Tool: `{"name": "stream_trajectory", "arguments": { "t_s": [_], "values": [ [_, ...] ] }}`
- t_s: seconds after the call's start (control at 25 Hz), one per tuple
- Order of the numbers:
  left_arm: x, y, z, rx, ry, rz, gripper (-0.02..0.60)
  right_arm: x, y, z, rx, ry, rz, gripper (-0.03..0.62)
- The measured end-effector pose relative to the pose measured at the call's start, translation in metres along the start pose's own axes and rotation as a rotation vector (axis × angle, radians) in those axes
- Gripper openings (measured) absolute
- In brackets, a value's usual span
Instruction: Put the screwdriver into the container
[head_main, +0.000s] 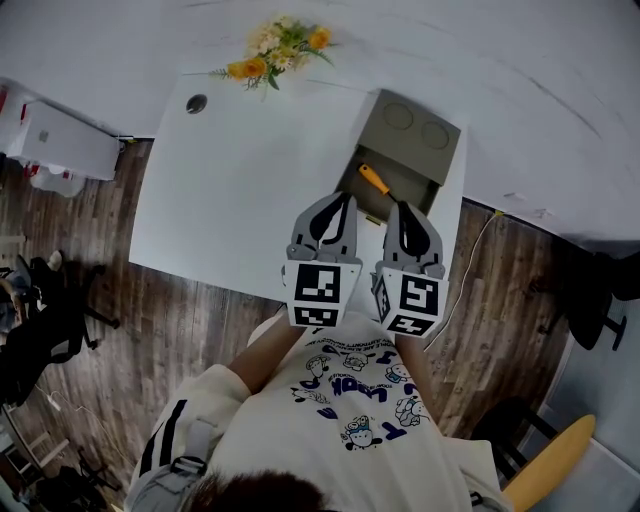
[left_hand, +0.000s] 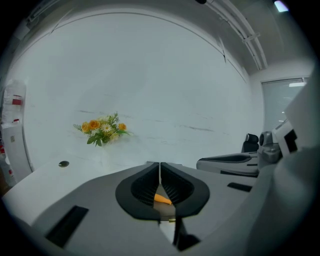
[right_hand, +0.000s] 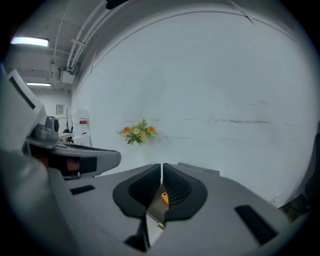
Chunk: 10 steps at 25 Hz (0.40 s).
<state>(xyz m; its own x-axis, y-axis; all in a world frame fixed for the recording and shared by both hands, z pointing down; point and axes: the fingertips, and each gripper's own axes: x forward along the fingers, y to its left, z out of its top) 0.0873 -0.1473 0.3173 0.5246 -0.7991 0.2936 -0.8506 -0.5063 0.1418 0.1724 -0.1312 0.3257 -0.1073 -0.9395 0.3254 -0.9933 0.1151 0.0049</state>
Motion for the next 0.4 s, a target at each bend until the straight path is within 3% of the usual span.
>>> {"name": "stream_trajectory", "arguments": {
  "t_s": [0.4],
  "values": [
    [-0.0012, -0.0016, 0.0031, -0.001, -0.01, -0.001, 0.023, -0.0014, 0.0, -0.0027, -0.001, 0.01, -0.003, 0.035]
  ]
}}
